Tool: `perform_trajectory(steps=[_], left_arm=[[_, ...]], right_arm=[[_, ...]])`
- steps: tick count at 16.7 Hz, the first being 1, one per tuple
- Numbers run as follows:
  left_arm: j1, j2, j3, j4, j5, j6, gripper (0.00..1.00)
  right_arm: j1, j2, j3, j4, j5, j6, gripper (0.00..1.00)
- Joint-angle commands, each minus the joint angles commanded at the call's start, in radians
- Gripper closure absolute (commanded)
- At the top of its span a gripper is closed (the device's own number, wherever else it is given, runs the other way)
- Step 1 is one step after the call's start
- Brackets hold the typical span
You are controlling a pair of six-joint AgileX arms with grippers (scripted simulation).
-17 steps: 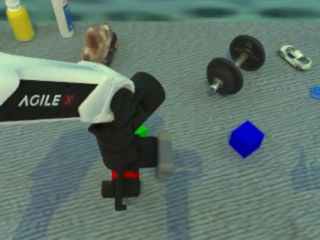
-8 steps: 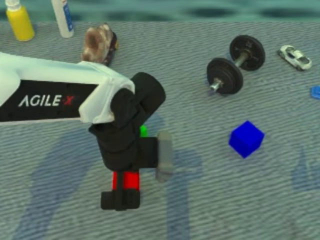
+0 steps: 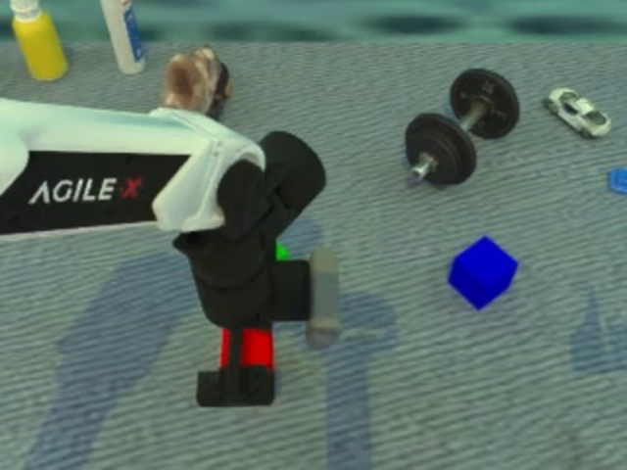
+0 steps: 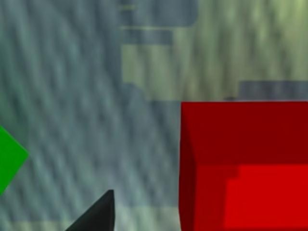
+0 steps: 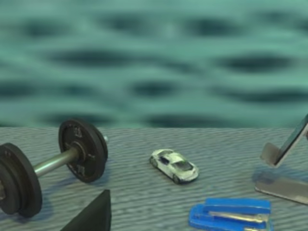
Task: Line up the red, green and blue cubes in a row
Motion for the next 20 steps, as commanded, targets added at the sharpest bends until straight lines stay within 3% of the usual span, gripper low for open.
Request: perform_trajectory(steps=[6,12,15,20], left_arm=[[0.020,-0.080,0.125,-0.214,0.000,-0.001,0.00],[0.019,-0.069,0.146,-0.227,-0.001,-0.016,0.00],[0.043,0.012,0.247,-0.256,-0.005,-0.113,0.00],[0.110,0.208,0.524,-0.326,-0.015,-0.396,0.00]], right_arm=[[0.000,0.000,0.000,0.000,0.000,0.000,0.00],[0.000,0.000,0.000,0.000,0.000,0.000,0.00],[0.000,0.000,0.000,0.000,0.000,0.000,0.00],[0.000,0.000,0.000,0.000,0.000,0.000,0.00]])
